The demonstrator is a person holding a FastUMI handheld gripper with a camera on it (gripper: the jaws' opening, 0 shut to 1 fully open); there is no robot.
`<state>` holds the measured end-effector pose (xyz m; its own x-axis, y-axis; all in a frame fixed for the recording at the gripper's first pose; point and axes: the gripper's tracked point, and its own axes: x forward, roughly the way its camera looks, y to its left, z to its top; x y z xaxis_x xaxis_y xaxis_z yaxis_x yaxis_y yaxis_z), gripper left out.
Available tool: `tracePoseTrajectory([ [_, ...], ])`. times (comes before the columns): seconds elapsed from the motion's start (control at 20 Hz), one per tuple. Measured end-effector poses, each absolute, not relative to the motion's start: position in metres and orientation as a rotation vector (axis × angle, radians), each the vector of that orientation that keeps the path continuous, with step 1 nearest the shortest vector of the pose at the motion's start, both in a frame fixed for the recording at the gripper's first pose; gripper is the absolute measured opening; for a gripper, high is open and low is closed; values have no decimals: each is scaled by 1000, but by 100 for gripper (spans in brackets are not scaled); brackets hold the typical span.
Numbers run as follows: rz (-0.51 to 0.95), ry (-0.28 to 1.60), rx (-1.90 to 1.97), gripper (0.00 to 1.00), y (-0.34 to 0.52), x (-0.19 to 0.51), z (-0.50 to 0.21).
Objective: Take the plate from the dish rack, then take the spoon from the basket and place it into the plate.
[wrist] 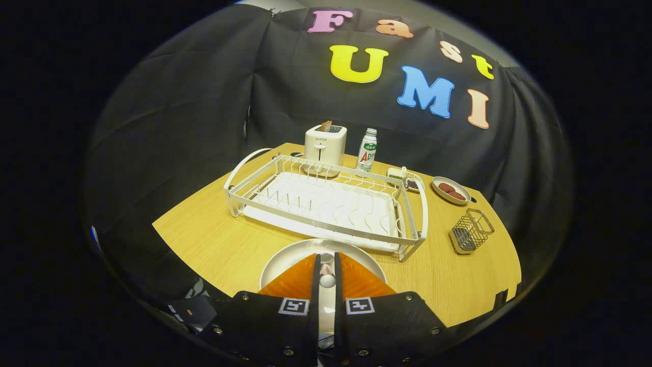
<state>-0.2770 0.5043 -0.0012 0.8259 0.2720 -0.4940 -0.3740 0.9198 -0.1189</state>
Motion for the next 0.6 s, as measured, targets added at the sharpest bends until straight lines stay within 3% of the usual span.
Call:
tracePoseTrajectory([
  [0.1, 357, 481, -221, 14, 506, -277, 1],
  [0.2, 354, 474, -231, 35, 503, -277, 5],
  [0.6, 333, 390, -216, 36, 496, -263, 45],
])
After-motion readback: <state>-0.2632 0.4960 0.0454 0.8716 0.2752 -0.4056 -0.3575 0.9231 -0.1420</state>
